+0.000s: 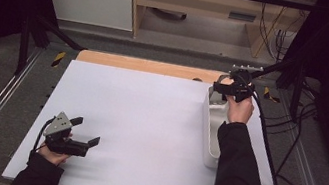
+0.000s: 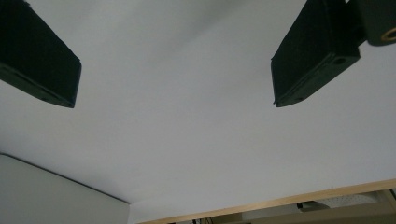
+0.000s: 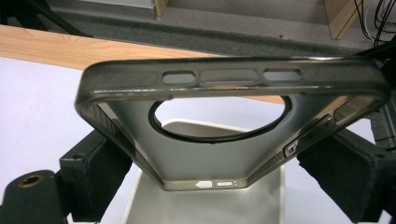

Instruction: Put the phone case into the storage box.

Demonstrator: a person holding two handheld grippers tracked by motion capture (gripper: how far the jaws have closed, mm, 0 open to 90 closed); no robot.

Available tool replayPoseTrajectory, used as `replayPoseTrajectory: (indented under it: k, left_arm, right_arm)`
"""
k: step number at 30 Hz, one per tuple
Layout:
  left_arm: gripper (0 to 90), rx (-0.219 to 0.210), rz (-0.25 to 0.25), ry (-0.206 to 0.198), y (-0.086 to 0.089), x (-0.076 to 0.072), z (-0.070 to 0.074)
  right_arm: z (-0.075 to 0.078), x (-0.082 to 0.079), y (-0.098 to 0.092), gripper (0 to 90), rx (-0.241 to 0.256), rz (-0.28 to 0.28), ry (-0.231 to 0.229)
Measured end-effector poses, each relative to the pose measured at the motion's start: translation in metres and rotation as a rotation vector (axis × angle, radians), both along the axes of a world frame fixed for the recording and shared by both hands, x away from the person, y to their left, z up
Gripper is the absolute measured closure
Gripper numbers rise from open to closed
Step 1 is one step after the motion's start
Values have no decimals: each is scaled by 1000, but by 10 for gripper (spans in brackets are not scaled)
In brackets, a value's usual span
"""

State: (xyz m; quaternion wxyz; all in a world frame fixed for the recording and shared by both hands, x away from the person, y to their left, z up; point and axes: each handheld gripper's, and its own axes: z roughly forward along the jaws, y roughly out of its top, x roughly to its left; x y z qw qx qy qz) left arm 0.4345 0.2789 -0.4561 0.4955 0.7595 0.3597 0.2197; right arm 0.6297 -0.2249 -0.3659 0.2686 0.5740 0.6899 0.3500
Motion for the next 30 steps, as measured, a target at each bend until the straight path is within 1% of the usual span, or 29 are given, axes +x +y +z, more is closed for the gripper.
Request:
replayPoseTrajectory:
  k: [7, 9, 16, 21, 24, 27, 30]
  left_arm:
    - [12, 0, -2, 0, 0, 0, 0]
    - [12, 2, -1, 1, 0, 0, 0]
    - [12, 3, -3, 2, 0, 0, 0]
    - [12, 3, -4, 3, -1, 0, -1]
    - [12, 3, -4, 4, -1, 0, -1]
    - [12, 4, -5, 4, -1, 0, -1]
    - [12, 5, -4, 4, -1, 0, -1]
  right_arm:
    - [-3, 1, -1, 115, -4, -15, 12]
    - [-4, 2, -1, 115, 1, -17, 8]
    - [-7, 4, -1, 114, 7, -35, 16]
    - [-9, 5, -2, 114, 34, -33, 15]
    - [-10, 5, -3, 114, 34, -37, 17]
    - [-11, 5, -2, 114, 17, -38, 22]
    - [-12, 6, -2, 114, 22, -39, 24]
